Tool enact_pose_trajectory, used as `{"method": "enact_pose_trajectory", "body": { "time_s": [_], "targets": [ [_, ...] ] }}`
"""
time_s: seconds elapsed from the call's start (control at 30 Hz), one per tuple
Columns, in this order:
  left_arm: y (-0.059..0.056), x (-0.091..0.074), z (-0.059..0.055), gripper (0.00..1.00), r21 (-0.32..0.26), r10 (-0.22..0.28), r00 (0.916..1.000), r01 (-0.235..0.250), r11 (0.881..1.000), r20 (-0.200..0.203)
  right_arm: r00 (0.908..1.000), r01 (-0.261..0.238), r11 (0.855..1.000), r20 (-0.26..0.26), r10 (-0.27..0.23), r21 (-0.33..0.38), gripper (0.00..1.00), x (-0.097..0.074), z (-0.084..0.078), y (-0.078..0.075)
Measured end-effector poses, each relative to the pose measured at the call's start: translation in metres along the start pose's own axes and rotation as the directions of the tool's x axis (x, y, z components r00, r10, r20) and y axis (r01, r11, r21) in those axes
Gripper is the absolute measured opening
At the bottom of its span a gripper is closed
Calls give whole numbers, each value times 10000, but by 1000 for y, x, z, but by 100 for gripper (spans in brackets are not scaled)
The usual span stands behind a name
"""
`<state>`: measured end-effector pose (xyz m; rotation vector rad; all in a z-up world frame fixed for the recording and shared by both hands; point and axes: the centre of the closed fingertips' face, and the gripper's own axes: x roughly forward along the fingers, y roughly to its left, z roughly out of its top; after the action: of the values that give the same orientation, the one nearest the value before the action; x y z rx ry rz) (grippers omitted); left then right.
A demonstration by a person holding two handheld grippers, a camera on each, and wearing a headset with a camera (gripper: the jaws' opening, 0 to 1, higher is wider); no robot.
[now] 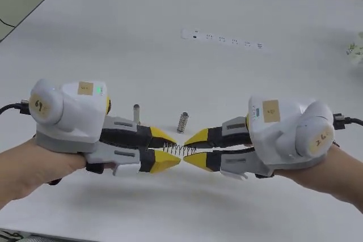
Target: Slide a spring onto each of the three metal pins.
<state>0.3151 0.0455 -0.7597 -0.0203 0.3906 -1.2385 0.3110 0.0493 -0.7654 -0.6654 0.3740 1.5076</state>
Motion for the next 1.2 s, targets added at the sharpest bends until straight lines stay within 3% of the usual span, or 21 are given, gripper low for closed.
{"method": "enact_pose_trajectory", "body": {
  "time_s": [0.13, 0.67, 0.9, 1.2],
  "targets": [
    [1, -1, 1, 5, 105, 67, 10000, -67, 9999, 51, 10000, -35, 10000, 26, 35, -26, 8, 0, 2, 1],
    [-3, -4, 1, 3, 279, -111, 9999, 111, 9995, -15, 9998, -186, 9998, 6, 186, 42, 8, 1, 3, 3],
    [-5, -5, 1, 3, 319, -251, 9996, 254, 9992, -102, 9996, -295, 9985, 4, 295, 464, 9, 2, 4, 5],
    [-6, -6, 3, 2, 232, -357, 9993, 359, 9991, -94, 9997, -152, 9954, -149, 167, 942, 11, 0, -11, 9]
  ]
}}
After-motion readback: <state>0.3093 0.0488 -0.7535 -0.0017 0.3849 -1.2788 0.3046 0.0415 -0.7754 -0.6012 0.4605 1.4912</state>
